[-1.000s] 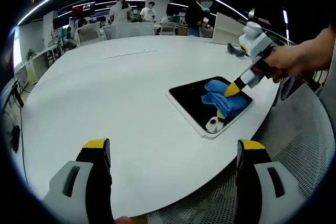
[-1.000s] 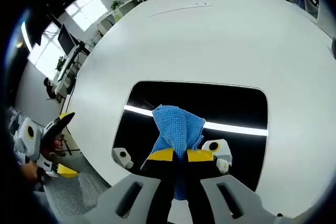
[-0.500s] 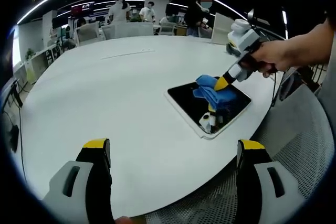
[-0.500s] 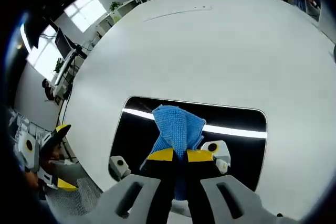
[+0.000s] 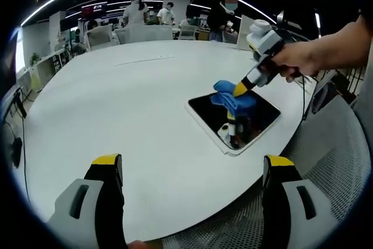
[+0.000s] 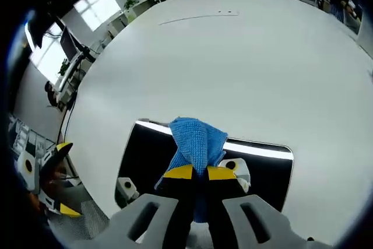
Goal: Wipe the mirror surface with the cleaning cloth until all visible marks leave the cleaned area.
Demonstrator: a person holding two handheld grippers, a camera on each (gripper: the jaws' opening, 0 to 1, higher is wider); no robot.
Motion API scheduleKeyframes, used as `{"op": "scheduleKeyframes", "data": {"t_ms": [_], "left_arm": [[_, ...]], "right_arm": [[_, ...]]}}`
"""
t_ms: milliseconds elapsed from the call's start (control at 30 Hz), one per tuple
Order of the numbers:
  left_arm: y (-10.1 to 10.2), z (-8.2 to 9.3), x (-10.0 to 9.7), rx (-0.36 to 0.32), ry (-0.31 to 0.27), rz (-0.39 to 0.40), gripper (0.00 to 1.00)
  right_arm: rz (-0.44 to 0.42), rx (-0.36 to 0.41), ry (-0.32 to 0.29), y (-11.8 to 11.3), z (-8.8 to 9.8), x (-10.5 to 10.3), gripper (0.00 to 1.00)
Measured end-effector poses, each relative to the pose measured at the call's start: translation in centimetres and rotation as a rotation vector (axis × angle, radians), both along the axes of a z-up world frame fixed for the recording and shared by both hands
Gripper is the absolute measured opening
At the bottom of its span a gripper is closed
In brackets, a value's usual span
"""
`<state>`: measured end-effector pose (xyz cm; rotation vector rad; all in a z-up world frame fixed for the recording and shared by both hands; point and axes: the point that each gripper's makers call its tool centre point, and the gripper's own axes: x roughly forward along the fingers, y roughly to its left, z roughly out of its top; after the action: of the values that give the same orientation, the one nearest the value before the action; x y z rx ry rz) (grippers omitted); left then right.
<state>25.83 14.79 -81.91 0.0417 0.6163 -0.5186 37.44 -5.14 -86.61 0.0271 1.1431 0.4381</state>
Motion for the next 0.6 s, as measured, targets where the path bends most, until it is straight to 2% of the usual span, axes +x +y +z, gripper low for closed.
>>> {"op": "scheduleKeyframes", "data": {"t_ms": [267, 433, 600], "left_arm": [[0.3, 0.3, 0.1, -0.007, 0.006, 0.021, 0.99], [-0.4, 1.0, -0.3, 0.005, 0.007, -0.035, 0.99], [-0.8, 2.1, 0.5, -0.027, -0.008, -0.033, 0.99]], "right_arm": [[0.008, -0.011, 0.001, 0.0, -0.1, 0.6, 0.0], [0.014, -0.018, -0.005, 0.1, 0.0, 1.1, 0.0], [0.023, -0.027, -0.008, 0.3, -0.1, 2.0, 0.0]]}}
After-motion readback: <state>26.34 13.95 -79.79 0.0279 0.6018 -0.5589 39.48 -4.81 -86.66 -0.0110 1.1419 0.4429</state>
